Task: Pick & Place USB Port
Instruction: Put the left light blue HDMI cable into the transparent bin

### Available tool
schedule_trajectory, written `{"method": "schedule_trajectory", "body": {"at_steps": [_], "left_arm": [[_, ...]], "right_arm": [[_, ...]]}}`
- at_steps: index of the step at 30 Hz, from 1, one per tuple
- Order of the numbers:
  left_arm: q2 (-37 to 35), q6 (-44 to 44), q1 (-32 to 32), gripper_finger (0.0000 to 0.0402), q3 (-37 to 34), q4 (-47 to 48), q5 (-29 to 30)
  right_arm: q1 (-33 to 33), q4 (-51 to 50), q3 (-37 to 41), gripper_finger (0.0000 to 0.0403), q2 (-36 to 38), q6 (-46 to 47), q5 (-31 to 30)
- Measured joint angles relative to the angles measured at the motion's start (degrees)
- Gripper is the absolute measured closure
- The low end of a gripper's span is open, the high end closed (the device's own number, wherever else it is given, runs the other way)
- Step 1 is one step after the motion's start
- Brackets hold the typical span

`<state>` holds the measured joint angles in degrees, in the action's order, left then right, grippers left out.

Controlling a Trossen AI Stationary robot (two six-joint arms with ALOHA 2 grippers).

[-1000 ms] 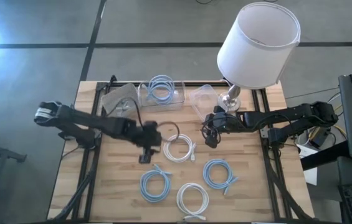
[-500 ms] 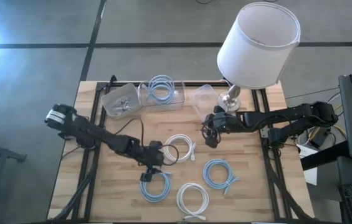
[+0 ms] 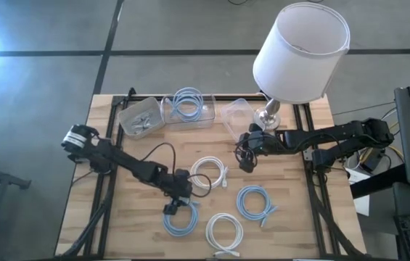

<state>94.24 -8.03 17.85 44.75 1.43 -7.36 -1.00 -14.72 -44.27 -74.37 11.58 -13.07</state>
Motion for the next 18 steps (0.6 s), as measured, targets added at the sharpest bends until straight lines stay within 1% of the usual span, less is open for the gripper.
{"method": "schedule_trajectory", "body": {"at_steps": [5,8,11,16,18], "left_arm": [[1.9,1.3,0.0,0.0221,0.0,0.0,-0.6],[2.5,2.8,0.0,0.0232,0.1,-0.1,-0.5],[2.3,3.7,0.0,0.0267,0.1,0.1,0.1],[0.6,4.3,-0.1,0.0341,-0.1,0.7,0.8],[-0.5,5.0,-0.1,0.0345,-0.1,0.8,1.2]], "right_arm": [[0.0,0.0,0.1,0.0252,0.0,-0.3,0.0],[0.0,0.0,0.1,0.0252,0.0,-0.3,0.0],[0.0,0.0,0.1,0.0252,0.0,-0.3,0.0],[0.0,0.0,0.1,0.0252,0.0,-0.3,0.0],[0.0,0.0,0.1,0.0252,0.0,-0.3,0.0]]}}
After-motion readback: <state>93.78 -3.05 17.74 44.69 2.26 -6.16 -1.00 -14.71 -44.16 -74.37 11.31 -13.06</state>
